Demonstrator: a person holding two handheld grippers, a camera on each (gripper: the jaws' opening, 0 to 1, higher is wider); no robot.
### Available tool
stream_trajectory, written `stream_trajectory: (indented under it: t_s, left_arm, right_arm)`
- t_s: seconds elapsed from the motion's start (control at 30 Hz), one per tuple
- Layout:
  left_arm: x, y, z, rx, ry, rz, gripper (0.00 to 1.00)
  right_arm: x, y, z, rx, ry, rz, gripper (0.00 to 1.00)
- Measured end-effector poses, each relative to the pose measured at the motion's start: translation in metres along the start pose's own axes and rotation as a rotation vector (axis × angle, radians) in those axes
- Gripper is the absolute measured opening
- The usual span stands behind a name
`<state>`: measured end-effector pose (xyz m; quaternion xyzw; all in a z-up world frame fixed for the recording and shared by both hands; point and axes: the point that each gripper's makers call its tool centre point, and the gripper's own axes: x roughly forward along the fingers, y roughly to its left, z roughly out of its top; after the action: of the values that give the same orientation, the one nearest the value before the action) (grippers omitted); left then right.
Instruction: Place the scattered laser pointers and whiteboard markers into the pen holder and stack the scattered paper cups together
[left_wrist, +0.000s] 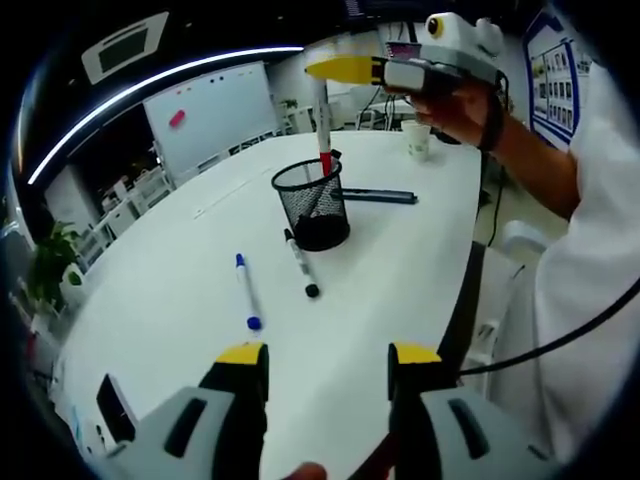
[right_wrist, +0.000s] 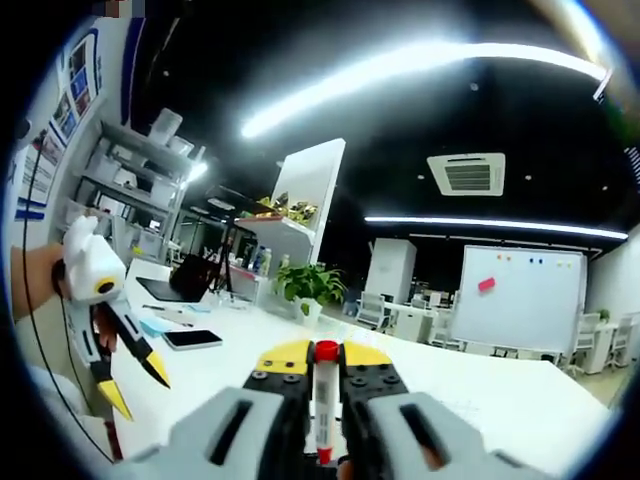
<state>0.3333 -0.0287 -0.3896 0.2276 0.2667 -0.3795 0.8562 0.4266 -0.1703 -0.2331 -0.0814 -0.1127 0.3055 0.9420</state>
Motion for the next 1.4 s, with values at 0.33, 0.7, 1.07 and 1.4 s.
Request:
stream_trajectory:
  t_s: [0.33, 0.7, 1.07, 1.4]
  left_arm:
    - [0.001, -0.001, -0.001, -0.002, 0.002, -0.003, 0.49]
    - [0.001, -0.001, -0.002, -0.001, 0.003, -0.005, 0.49]
    - [0.002, -0.002, -0.002, 0.0, 0.002, -0.006, 0.49]
    - [0.001, -0.002, -0.002, -0.003, 0.003, -0.003, 0.49]
  right_arm:
    - [0.001, 0.003, -0.003, -0.002, 0.007, 0.012, 0.1]
    - [0.003, 0.005, -0.016, 0.024, 0.041, 0.022, 0.1]
    - [0.004, 0.004, -0.019, 0.029, 0.058, 0.029, 0.1]
    - [0.002, 0.009, -0.027, 0.037, 0.082, 0.034, 0.1]
